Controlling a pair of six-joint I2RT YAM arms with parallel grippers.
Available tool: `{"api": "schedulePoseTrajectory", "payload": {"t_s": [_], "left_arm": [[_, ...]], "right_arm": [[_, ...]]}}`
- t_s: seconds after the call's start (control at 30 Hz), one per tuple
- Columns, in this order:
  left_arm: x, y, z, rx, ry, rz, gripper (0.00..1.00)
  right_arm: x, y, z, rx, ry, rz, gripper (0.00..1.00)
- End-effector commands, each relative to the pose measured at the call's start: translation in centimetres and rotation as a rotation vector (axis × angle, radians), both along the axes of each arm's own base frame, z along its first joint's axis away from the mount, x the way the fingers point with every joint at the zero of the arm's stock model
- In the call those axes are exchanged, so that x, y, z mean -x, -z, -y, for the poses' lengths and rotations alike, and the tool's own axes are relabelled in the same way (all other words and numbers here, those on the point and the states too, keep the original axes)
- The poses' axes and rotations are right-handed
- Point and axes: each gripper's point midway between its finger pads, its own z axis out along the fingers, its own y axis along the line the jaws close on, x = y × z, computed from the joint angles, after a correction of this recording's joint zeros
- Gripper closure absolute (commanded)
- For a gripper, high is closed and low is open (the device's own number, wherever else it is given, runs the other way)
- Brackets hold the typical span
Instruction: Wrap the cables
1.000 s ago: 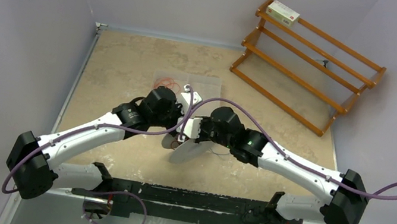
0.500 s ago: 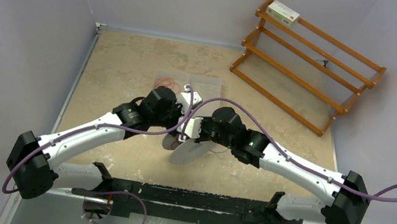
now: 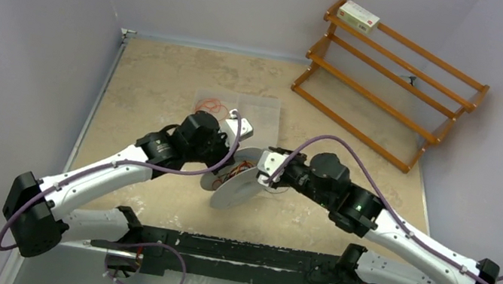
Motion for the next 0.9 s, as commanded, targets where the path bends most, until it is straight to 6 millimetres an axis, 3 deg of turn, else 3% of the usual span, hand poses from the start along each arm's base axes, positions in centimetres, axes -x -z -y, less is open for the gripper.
{"api": "schedulePoseTrajectory", "payload": {"t_s": [0.0, 0.2, 0.47, 0.77, 0.87], "left_arm": [[-0.7, -4.1, 0.0, 0.059, 0.005, 0.124, 1.00], [-1.0, -7.6, -1.5, 0.055, -0.055, 0.171, 1.00], [-1.0, -13.2, -4.2, 0.065, -0.177, 0.230, 1.00], [-1.2, -21.2, -6.1, 0.187, -0.313, 0.304, 1.00], [-1.2, -23.4, -6.3, 0.222, -0.328, 0.319, 1.00]], "right_arm": [[-0.3, -2.0, 1.5, -0.139, 0.123, -0.040, 0.59], [-1.0, -1.8, 3.2, -0.273, 0.282, -0.124, 0.56], [-0.7, -0.7, 4.4, -0.436, 0.354, -0.203, 0.46], [-1.1, 1.5, 3.7, -0.504, 0.363, -0.267, 0.35], [-1.0, 2.3, 2.4, -0.535, 0.314, -0.324, 0.35]]}}
